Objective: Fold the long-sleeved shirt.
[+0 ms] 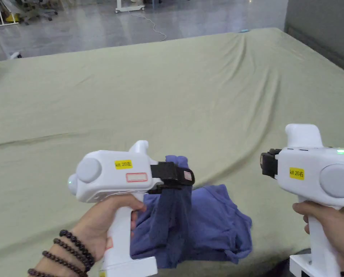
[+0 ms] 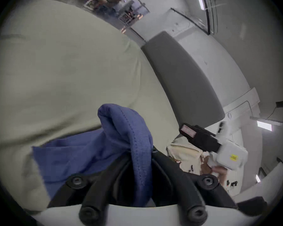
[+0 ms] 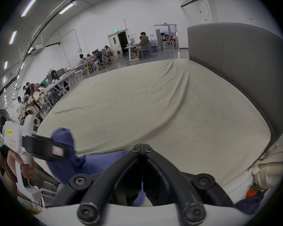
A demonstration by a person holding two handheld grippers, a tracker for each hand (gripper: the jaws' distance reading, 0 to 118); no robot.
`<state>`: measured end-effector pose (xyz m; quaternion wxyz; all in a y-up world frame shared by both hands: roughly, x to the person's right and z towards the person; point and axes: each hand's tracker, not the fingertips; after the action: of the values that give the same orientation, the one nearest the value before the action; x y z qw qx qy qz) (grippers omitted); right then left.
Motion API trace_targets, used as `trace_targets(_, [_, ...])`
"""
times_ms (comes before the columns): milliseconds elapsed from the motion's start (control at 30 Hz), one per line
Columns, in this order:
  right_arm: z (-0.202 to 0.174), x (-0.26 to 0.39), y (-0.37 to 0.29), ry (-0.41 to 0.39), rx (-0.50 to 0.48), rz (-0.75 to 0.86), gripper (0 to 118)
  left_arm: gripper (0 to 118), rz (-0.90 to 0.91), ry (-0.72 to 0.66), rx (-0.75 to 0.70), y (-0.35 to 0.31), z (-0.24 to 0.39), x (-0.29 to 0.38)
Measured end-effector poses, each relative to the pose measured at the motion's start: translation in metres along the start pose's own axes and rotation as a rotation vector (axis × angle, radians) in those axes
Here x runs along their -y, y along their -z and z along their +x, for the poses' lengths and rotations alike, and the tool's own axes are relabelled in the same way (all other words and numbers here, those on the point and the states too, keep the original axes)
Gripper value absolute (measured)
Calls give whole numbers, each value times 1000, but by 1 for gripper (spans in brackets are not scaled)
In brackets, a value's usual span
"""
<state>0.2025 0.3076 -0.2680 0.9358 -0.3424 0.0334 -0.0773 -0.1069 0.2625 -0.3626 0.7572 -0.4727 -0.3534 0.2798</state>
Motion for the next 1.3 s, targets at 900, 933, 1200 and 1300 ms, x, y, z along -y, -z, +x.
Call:
trace_targets(900, [21, 20, -3, 24, -33, -45, 0, 0, 267, 363, -458, 32, -17, 99])
trace_targets(933, [22, 21, -4, 23, -33, -46, 0, 0, 235, 345, -450, 43, -17, 102])
trace_targets(1200, [32, 26, -9, 33, -2, -58, 0, 0, 87, 406, -352, 128, 22, 134])
trace_targets(1300, [35, 31, -11, 38, 8, -68, 0, 0, 65, 388, -352, 151, 22, 141])
